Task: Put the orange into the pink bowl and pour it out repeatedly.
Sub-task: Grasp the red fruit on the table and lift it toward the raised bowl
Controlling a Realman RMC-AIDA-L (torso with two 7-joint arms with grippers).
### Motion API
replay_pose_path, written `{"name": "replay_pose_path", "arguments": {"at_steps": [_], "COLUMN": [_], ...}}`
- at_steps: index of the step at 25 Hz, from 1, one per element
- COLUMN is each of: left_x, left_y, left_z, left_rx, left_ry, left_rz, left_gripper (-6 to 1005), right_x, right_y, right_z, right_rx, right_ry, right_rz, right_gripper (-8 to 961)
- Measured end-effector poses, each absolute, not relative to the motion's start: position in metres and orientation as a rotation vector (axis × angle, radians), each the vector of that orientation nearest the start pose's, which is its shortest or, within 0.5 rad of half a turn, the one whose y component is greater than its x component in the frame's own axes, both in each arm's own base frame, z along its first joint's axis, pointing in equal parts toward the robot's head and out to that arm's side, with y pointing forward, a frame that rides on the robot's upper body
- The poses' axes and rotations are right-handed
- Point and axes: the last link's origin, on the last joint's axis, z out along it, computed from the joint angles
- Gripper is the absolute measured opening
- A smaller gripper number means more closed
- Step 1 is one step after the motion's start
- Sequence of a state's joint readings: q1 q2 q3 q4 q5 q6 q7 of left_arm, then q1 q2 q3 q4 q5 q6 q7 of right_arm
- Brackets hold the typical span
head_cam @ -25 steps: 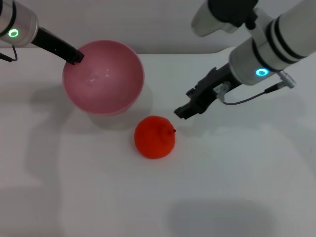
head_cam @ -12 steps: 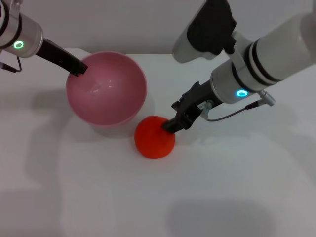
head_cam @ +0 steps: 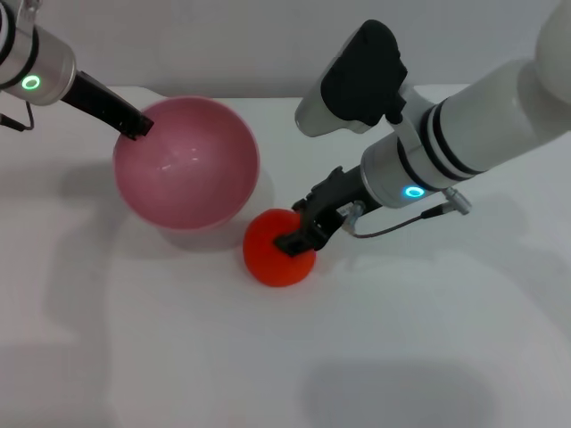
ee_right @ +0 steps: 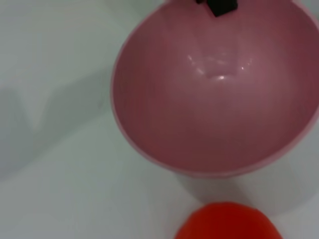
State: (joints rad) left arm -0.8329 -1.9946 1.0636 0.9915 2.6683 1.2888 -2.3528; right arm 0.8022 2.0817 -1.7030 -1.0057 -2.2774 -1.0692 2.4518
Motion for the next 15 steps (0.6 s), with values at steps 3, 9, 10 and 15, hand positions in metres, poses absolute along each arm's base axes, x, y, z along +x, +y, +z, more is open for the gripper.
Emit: {"name": "replay_pose_path", "arguments": {"at_steps": [3, 9, 10, 15], "left_x": [-0.193, -0.191, -0.191, -0.191], "left_y": [0.442, 0.442, 0.442, 0.442], "left_z": [0.049, 0.047, 0.047, 0.048], "left_rx": [-2.412, -2.42, -2.419, -2.418], "left_ry": [-0.814, -0.79, -0.789, -0.785], "left_rz": [0.326, 0.346, 0.347, 0.35], "left_gripper": [43, 43, 43, 43], "right_x": [0.122, 0.132, 0.133, 0.135], "right_y": [0.379, 0.383, 0.384, 0.384], "right_z": [-0.099, -0.103, -0.104, -0.105], "right_rx": [-2.794, -2.767, -2.765, -2.758], "right_ry": [0.586, 0.645, 0.65, 0.682], "right_rz": [-0.223, -0.212, -0.21, -0.183], "right_gripper": [600, 601, 601, 600]}}
